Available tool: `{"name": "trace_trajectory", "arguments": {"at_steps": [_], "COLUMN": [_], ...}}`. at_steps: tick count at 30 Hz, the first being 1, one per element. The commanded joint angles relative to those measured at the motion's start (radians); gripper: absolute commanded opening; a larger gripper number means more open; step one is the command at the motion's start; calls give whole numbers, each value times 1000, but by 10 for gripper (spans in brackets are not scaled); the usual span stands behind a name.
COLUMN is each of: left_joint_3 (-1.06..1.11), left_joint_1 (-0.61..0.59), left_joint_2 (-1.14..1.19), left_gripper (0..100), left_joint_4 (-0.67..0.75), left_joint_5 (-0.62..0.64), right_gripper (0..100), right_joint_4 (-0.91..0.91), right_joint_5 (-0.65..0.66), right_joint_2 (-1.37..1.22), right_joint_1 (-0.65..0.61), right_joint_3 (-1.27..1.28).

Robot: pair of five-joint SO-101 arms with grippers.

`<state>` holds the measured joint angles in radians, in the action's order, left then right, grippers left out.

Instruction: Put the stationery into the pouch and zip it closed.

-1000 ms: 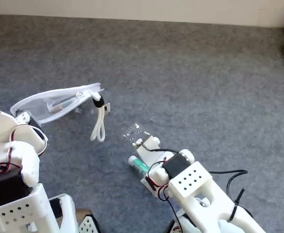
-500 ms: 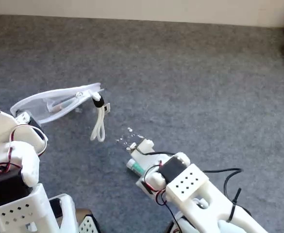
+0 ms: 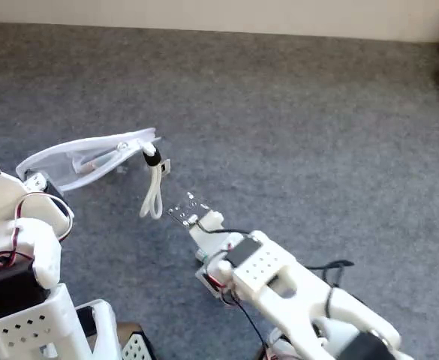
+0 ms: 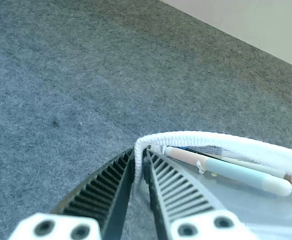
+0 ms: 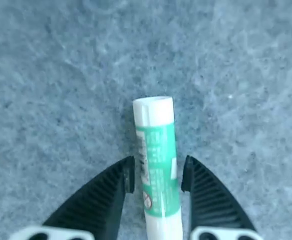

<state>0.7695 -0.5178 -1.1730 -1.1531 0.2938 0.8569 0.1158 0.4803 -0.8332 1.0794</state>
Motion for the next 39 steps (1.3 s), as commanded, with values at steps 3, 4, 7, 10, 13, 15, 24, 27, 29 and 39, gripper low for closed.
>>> {"name": "trace_trajectory", "arguments": {"at_steps": [3, 4, 7, 10, 13, 15, 24, 27, 29, 39], "left_joint_3": [24, 24, 24, 24, 24, 24, 24, 24, 24, 24], "left_joint_1": [-15, -15, -15, -15, -15, -15, -15, -15, -15, -15], "left_joint_2": [-18, -16, -18, -18, -18, -18, -18, -18, -18, -19], "left_gripper": [11, 11, 11, 11, 11, 11, 11, 11, 11, 11], "left_joint_4": [48, 49, 49, 49, 49, 49, 49, 49, 48, 48], "left_joint_5": [6, 6, 6, 6, 6, 6, 6, 6, 6, 6], "right_gripper": [148, 148, 148, 148, 148, 144, 8, 8, 8, 8], "right_joint_4": [-19, -19, -19, -19, -18, -18, -18, -18, -18, 12], "right_joint_5": [-9, -9, -9, -9, -9, -9, -5, -9, -9, -9], "right_joint_2": [-202, -236, -318, -355, -357, -357, -355, -354, -354, -93], "right_joint_1": [-4, -4, -5, -7, -8, -8, -38, -61, -62, -65], "right_joint_3": [-191, -213, -265, -305, -320, -320, -312, -312, -311, -236]}}
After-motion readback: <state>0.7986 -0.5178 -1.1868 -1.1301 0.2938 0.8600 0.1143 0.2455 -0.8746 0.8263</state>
